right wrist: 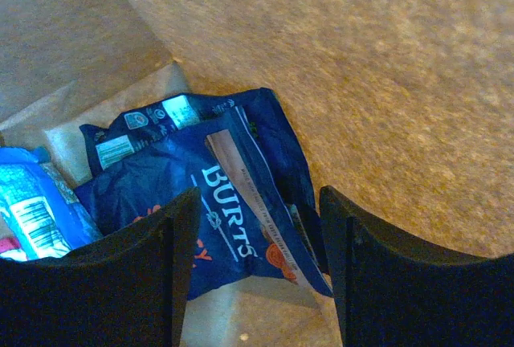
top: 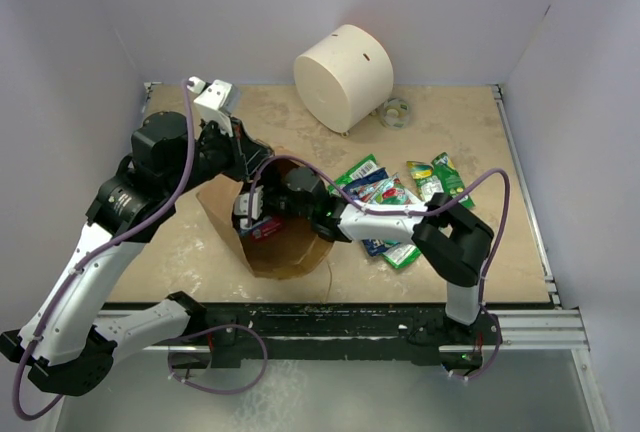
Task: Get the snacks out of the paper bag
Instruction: Take out the snack from the paper bag.
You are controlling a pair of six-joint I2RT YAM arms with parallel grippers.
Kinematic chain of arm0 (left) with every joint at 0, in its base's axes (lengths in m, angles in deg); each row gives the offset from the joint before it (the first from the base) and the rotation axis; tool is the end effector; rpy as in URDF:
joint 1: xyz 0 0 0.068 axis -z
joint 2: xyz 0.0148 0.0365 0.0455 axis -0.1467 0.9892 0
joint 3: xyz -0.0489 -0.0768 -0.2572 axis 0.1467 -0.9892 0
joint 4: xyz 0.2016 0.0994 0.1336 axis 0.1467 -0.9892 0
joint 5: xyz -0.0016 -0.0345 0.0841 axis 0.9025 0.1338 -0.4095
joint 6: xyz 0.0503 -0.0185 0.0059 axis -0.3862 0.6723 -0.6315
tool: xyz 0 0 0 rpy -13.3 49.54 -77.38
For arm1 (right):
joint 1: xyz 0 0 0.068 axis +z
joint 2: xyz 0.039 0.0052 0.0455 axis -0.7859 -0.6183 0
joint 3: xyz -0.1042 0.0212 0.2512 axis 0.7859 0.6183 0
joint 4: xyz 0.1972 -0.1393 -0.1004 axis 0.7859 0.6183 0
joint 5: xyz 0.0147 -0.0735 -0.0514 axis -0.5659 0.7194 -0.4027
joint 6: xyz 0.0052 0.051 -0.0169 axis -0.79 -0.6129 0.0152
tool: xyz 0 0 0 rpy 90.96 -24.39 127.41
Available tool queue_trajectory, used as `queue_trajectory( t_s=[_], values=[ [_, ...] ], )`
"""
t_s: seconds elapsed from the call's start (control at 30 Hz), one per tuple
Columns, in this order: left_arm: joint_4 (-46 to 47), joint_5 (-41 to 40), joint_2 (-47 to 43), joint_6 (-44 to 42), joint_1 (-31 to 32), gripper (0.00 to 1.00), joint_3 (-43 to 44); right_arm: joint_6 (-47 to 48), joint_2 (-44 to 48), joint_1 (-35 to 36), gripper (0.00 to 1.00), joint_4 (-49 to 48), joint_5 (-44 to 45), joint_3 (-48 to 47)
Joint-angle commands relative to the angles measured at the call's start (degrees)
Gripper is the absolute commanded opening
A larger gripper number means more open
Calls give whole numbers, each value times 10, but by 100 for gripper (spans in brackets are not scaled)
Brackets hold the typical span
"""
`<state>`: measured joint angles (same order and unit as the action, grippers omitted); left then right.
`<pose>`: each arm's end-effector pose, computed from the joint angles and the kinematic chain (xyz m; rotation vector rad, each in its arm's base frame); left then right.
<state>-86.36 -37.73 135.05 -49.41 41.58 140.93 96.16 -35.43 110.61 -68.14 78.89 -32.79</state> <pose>0.1523 -0.1057 0.4649 0.3271 1.8675 -0.7770 0.2200 0.3755 0.2528 -1.3553 0.8332 0.2873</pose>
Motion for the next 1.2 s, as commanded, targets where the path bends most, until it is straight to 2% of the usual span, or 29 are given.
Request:
queue_trajectory(
  t_s=[0.0,0.1,0.3,0.47,0.67,0.83,1.0,1.07,1.17],
  values=[
    [5,-8,-6,-12,2,0,38,14,38,-1,62,-40,6,20],
    [-8,-15,-5,-13,2,0,45,5,64,-1,61,-60,1,50],
    [-7,-29,-8,9,1,0,44,-49,88,-14,59,-112,-72,92],
    [13,-39,-29,26,2,0,29,-51,74,-15,58,-184,-53,95],
    [10,-32,-32,17,2,0,37,-15,44,-14,58,-167,-54,46],
    [10,13,-18,-2,1,0,47,24,12,-14,58,-126,-59,3],
    [-2,13,-18,-26,2,0,59,100,24,-20,57,-48,-72,10],
    [-2,17,-24,-36,2,0,54,117,53,-24,58,14,-110,25],
    [-1,43,-24,-57,2,0,43,155,90,-26,59,175,-171,21]
  ],
)
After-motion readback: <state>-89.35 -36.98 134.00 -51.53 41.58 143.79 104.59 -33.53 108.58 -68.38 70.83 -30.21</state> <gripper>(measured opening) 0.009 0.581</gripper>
